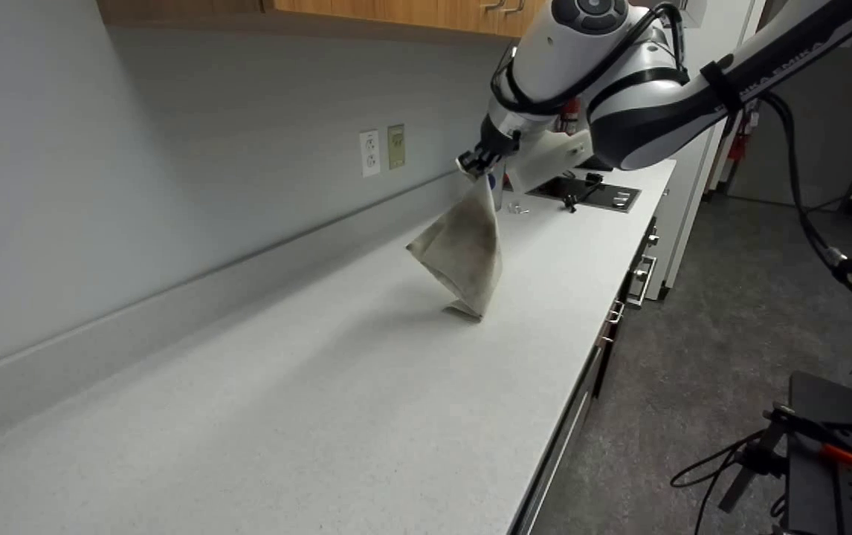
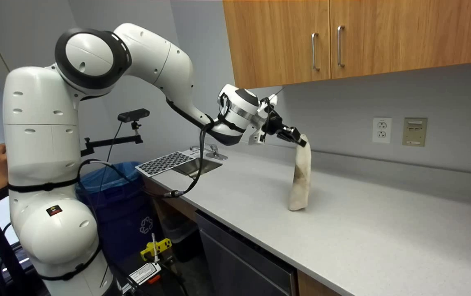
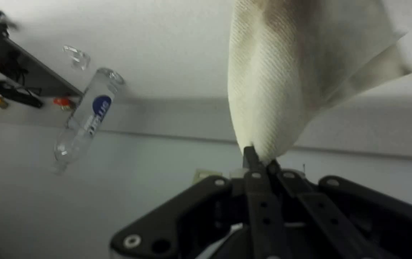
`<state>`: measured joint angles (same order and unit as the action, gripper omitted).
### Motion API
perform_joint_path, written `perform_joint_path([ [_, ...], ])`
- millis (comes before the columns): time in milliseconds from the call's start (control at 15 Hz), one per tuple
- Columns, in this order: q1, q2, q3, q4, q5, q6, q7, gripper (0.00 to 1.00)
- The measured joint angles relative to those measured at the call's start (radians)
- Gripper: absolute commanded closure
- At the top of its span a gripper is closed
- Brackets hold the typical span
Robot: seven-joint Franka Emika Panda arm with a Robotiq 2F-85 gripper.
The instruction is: Lay the cloth flat on the countertop
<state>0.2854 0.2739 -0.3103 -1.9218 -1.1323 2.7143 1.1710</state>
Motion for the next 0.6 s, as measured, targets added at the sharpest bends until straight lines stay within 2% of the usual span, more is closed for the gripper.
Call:
perform_joint_path([
  [267,0.027,0.080,-0.005,0.171,-0.186,0.040,0.198,0.99],
  [600,0.042,0.193,-0.025,0.377,-0.432,0.043,0.531,0.99],
])
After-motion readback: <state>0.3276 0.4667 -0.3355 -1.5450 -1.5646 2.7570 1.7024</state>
